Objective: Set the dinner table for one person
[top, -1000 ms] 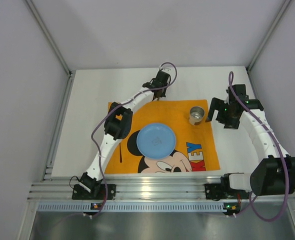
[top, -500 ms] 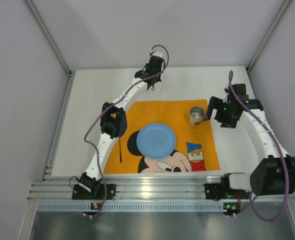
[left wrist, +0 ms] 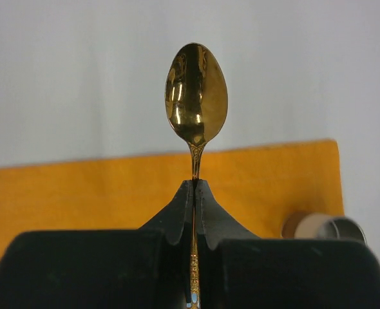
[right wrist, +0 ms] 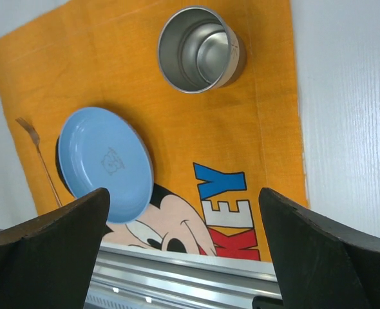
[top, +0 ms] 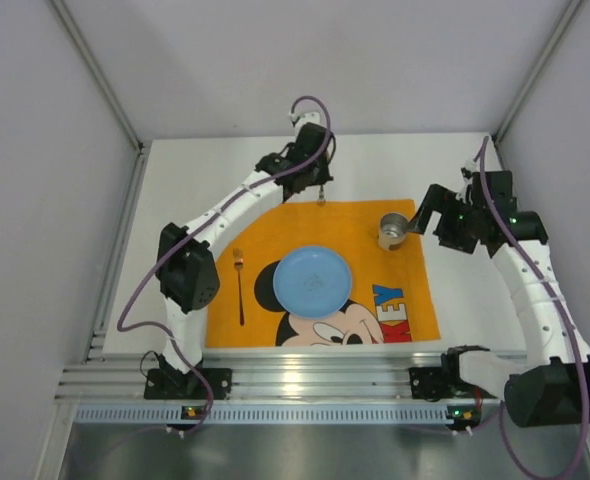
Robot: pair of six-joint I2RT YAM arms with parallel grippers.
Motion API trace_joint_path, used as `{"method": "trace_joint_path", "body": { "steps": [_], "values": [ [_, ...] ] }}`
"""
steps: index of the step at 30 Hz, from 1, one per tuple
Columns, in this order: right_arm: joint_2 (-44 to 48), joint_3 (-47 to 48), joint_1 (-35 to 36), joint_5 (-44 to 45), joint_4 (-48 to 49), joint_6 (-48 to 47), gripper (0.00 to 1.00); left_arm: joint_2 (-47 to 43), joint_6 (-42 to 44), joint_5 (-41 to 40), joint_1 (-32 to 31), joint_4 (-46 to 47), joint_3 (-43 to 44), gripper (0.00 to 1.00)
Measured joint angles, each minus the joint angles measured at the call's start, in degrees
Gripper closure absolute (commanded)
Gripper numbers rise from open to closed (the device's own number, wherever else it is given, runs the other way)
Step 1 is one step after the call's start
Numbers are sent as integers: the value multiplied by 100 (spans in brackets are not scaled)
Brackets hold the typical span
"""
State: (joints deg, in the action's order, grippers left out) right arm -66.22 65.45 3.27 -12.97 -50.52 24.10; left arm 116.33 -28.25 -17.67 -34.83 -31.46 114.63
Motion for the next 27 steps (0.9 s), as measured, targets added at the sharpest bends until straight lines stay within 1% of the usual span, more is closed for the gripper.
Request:
{"method": "trace_joint_path", "body": {
  "steps": [2, 4, 7, 10, 14, 19, 23, 27],
  "values": [
    [271, 9, 0, -42, -50, 105, 0, -208, -592, -35, -496, -94, -562, 100],
    [590, 7, 0, -118, -120, 212, 0, -219, -1228, -35, -1126, -334, -813, 100],
    [1226, -203, 0, -234, -184, 363, 0, -205, -1954, -66, -1947, -730, -935, 100],
    [1869, -476, 0, -282, -450, 424, 0, -184, -2511, -155, -2542, -999, -909, 100],
    [2339, -584, 0, -295, -892, 420, 0, 24, -3095, -223, -2865, -1340, -885, 100],
    [2719, -586, 0, -297, -1314, 407, 0, 363, -3617, -297, -3106, -1399, -1187, 100],
    [2990, -586, 0, -275, -1672, 369, 0, 595, -3812, -339, -3296, -1419, -1346, 100],
    [3126, -584, 0, -293, -1869, 330, 0, 761, -3829, -446, -3342, -1377, -1342, 100]
  ]
}}
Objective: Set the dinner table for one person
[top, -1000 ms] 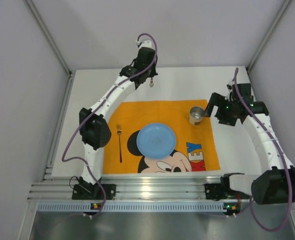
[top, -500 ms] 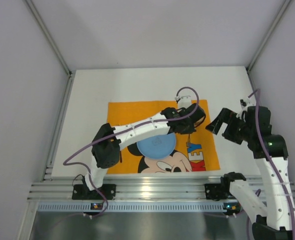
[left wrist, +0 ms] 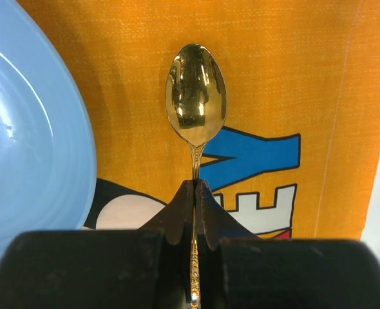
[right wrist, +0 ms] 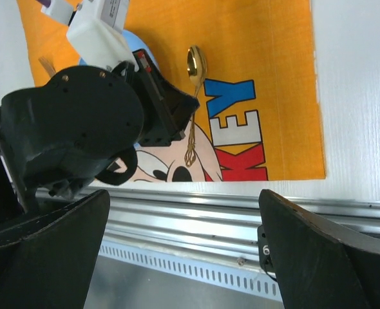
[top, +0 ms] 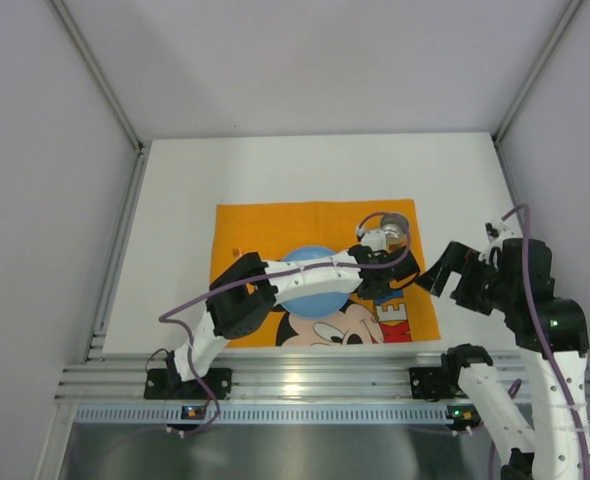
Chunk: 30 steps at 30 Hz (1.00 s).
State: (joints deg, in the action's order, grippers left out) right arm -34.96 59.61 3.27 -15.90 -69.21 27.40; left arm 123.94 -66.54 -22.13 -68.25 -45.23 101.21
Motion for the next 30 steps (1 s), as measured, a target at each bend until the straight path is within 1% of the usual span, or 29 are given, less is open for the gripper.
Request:
{"method": "trace_joint_path", "body": {
  "steps": [4, 5, 6, 7, 9, 10, 12, 14, 15, 21, 23, 24, 25, 26, 28, 30],
  "values": [
    [79, 2, 0, -2, -146, -50, 0, 225, 2, -7, 13, -42, 175, 100],
    [90, 2, 0, -2, -177, -66, 0, 291, 2, -2, 13, -57, 240, 99],
    [98, 2, 0, -2, -201, -76, 0, 363, 4, 2, 13, -74, 321, 94],
    [109, 2, 0, -2, -212, -83, 0, 415, 15, 9, 13, -87, 376, 79],
    [125, 2, 0, 0, -234, -85, 0, 466, 72, 28, 11, -155, 446, 64],
    [129, 2, 0, 0, -240, -85, 0, 487, 92, 24, 11, -199, 496, 50],
    [144, 0, 0, -2, -240, -83, 0, 511, 122, 13, 11, -341, 647, 39],
    [162, -2, 0, -2, -240, -83, 0, 511, 144, -31, 7, -557, 839, 33],
    [162, -4, 0, -4, -238, -83, 0, 511, 146, -61, 2, -643, 920, 32],
    [140, -157, 0, -33, -173, -92, 0, 262, 249, -420, -15, -1119, 1034, 31],
    [103, -179, 0, -105, -109, -111, 0, -42, 428, -793, -15, -1360, 1029, 28],
    [87, -179, 0, -157, -55, -127, 1, -271, 557, -1080, -13, -1399, 962, 24],
    [70, -179, 0, -219, 26, -129, 0, -568, 726, -1366, -2, -1408, 824, 22],
    [57, -179, 0, -299, 111, -133, 0, -1034, 918, -1687, 37, -1353, 501, 22],
    [35, -179, 0, -485, 262, -131, 0, -2199, 1349, -2153, 223, -1084, -459, 22],
    [15, -179, 2, -658, 420, -127, 0, -3624, 1976, -2310, 874, -509, -1766, 22]
  ]
}}
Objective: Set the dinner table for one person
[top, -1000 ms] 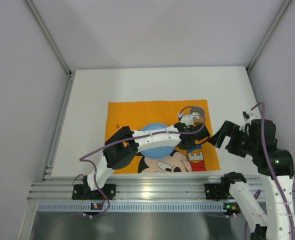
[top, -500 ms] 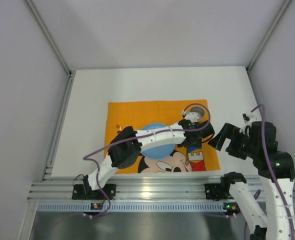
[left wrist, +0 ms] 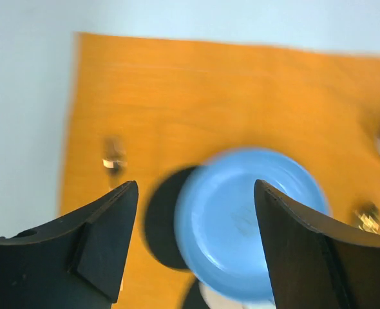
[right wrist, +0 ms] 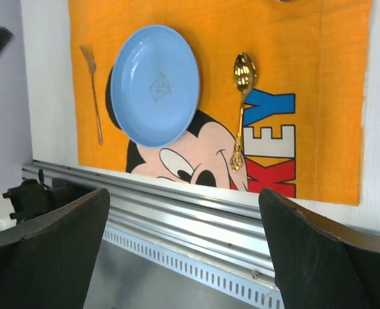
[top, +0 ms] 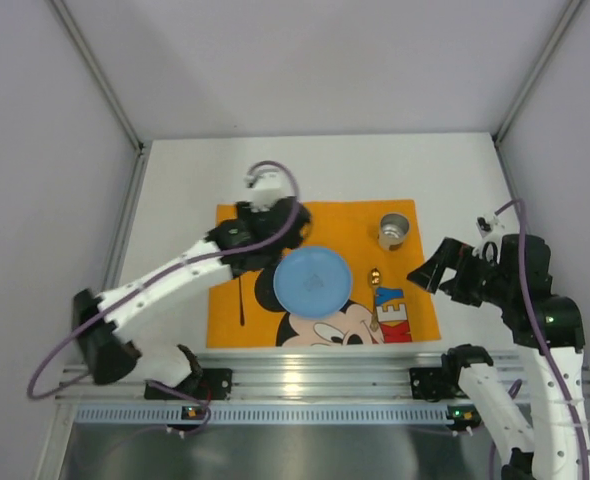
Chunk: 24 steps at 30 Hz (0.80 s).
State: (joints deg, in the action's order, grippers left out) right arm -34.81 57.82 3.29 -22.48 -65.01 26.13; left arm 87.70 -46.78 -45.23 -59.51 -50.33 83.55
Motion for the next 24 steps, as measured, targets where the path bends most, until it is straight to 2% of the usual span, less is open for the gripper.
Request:
{"method": "trace_joint_path", "body": {
  "steps": [1, 4, 5, 8, 10, 13, 17, 24],
  "values": [
    [-15, 0, 0, -85, 72, 4, 0, -647, 286, 66, 501, 376, -601, 23],
    [-92, 0, 7, -269, 267, 7, 0, -2597, 1346, 118, 2452, 2065, -2962, 17],
    [-129, 0, 11, -321, 339, 4, 0, -3180, 1821, 127, 2828, 2721, -3853, 15],
    [-240, 11, 52, -404, 476, 2, 0, -4249, 3093, 420, 3069, 4865, -6148, 16],
    [-350, 46, 109, -422, 533, -9, 0, -4140, 3751, 800, 3329, 5740, -6977, 16],
    [-503, 140, 170, -417, 557, -42, 0, -3259, 4273, 1211, 4028, 6885, -7335, 16],
    [-662, 229, 216, -352, 579, -109, 0, -2041, 4347, 1766, 4752, 8564, -7324, 17],
    [-1147, 234, 348, -87, 804, -170, 0, 59, 4374, 2538, 5379, 10032, -6566, 14]
  ]
}}
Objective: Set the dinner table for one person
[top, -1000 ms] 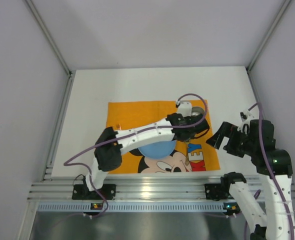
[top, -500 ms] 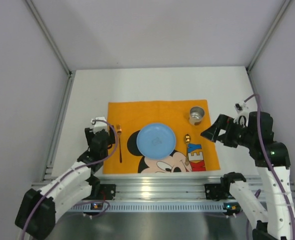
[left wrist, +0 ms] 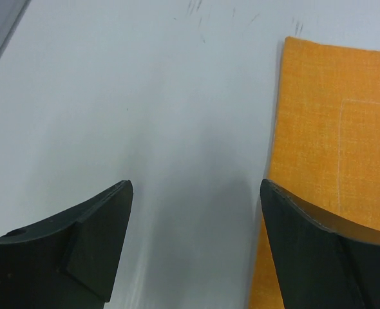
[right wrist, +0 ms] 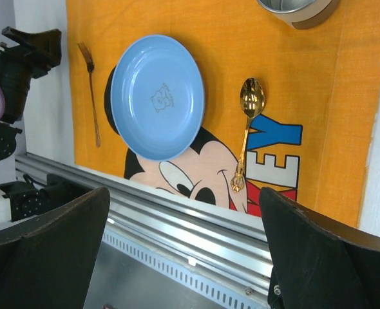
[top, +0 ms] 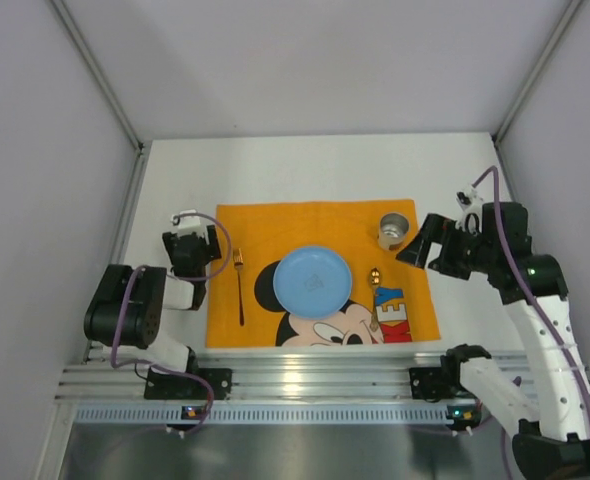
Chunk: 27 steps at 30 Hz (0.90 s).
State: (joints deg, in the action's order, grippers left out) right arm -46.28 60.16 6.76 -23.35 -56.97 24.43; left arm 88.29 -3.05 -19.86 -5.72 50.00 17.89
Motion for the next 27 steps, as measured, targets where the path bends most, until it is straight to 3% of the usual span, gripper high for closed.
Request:
{"method": "trace_joint_path", "body": {
  "steps": [5, 6, 11, 16, 19, 23, 27],
  "values": [
    [-586, 107, 160, 39, 269, 20, 0, 190, -48, 468, 343, 780, -109, 10],
    [-656, 127, 192, 74, 334, 26, 0, 197, -66, 511, 350, 813, -109, 2],
    [-839, 538, 337, 350, 645, 87, 0, 197, -111, 634, 348, 946, -109, 2],
    [-566, 772, 363, 1674, 1290, 9, 0, 197, -118, 686, 348, 992, -109, 2],
    [323, -208, 361, 2874, 2566, -302, 0, 197, -125, 697, 348, 997, -109, 2],
    [1690, -2498, 358, 3866, 4291, -955, 0, 197, -127, 699, 348, 999, -109, 2],
    [1012, -4249, 356, 3762, 5877, -1965, 0, 197, -127, 699, 348, 999, -109, 2]
  ]
}}
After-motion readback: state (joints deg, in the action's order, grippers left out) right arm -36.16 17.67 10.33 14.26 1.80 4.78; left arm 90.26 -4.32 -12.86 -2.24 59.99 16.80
